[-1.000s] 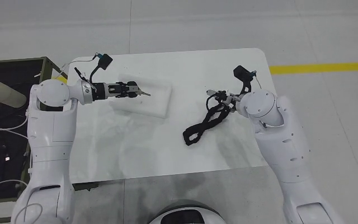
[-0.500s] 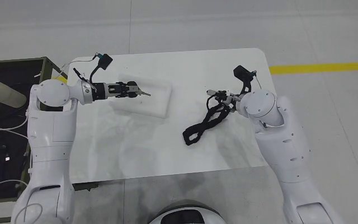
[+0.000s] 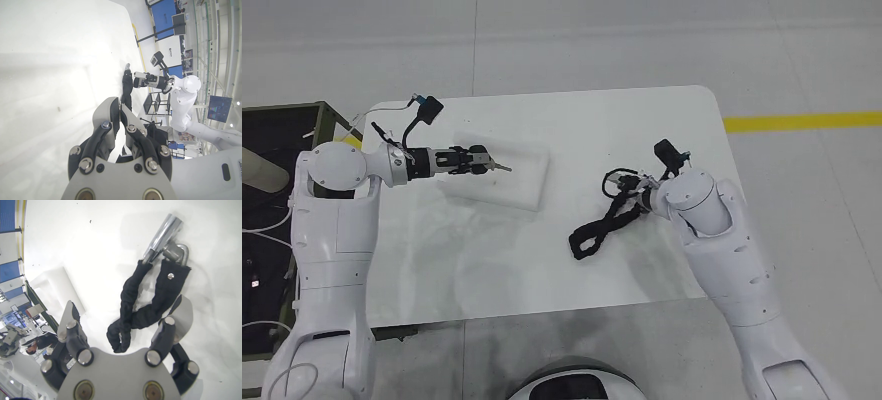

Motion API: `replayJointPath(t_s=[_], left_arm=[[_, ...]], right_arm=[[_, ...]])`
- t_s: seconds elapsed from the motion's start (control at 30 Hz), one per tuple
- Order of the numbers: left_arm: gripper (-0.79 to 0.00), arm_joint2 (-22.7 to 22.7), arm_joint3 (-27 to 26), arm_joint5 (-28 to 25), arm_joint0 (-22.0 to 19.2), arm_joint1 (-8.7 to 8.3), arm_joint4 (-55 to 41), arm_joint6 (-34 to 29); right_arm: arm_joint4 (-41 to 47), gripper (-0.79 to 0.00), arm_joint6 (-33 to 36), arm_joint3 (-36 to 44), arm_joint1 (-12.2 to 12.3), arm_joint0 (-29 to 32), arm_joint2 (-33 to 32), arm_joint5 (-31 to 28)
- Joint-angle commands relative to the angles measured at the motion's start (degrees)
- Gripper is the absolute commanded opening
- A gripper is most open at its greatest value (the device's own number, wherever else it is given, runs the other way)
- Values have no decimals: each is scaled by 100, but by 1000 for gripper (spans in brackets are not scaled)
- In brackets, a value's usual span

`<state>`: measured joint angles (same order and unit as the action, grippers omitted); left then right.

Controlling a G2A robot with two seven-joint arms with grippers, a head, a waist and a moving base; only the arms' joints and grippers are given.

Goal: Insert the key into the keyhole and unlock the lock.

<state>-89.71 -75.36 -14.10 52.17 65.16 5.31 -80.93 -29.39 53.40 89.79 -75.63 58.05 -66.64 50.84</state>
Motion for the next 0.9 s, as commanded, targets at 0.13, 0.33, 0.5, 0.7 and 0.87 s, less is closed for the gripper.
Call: replayJointPath(t_s=[0.13, 0.33, 0.5, 0.7, 0.87], left_arm=[[-785, 0, 0, 0, 0, 0, 0, 0], [-785, 0, 0, 0, 0, 0, 0, 0], [-785, 0, 0, 0, 0, 0, 0, 0], [-785, 0, 0, 0, 0, 0, 0, 0], [-785, 0, 0, 0, 0, 0, 0, 0]], right_arm=[[790, 0, -688, 45, 10, -275, 35, 694], [855, -108, -711, -411, 51, -551, 232, 716], [849, -185, -711, -572, 56, -666, 397, 716], [660, -197, -711, -1022, 17, -841, 596, 716], [505, -394, -711, -1324, -48, -957, 656, 716]])
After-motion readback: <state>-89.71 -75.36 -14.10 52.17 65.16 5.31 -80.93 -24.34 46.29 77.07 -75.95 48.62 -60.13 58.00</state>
